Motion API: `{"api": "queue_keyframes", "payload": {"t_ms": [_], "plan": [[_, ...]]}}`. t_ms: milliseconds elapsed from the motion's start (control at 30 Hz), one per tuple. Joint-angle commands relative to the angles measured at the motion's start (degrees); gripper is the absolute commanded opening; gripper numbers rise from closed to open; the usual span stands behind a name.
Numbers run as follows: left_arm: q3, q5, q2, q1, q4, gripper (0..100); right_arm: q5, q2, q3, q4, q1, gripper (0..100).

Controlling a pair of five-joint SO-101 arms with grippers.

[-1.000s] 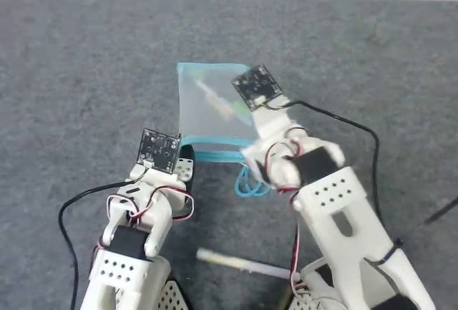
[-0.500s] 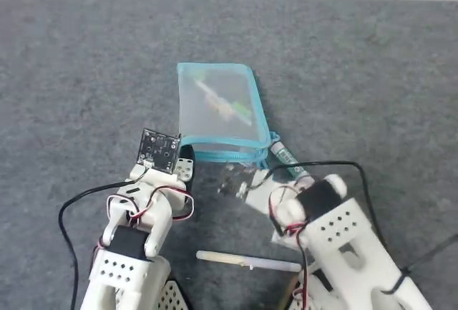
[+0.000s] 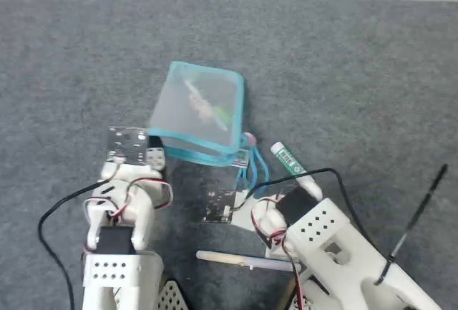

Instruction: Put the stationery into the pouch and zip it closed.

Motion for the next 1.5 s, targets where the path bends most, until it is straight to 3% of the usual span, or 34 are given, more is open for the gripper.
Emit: {"api": "queue_keyframes", "payload": {"t_ms": [0,567,800,967,1167,1467], "plan": [[-5.14,0.53,-0.53,-3.69,-2.46,1,0.79,0.48,0.18,-1.63,-2.95,11.9],[-5.58,0.53,-0.53,-3.87,-2.55,1,0.62,1.63,0.44,-3.74,-8.75,11.9],[-5.32,0.44,-0.53,-3.87,-2.46,1,-9.49,12.09,-1.49,-12.88,-17.89,12.1],[-5.23,0.44,-0.53,-3.87,-1.85,1,-12.57,16.48,-2.99,-15.25,-21.76,12.1],[-5.23,0.44,-0.53,-3.87,-1.76,1,-15.91,23.78,-2.90,-20.44,-21.41,11.6],[-5.05,0.44,-0.62,-3.87,-1.67,1,-16.97,31.78,-3.25,-26.07,-12.18,8.6]]}}
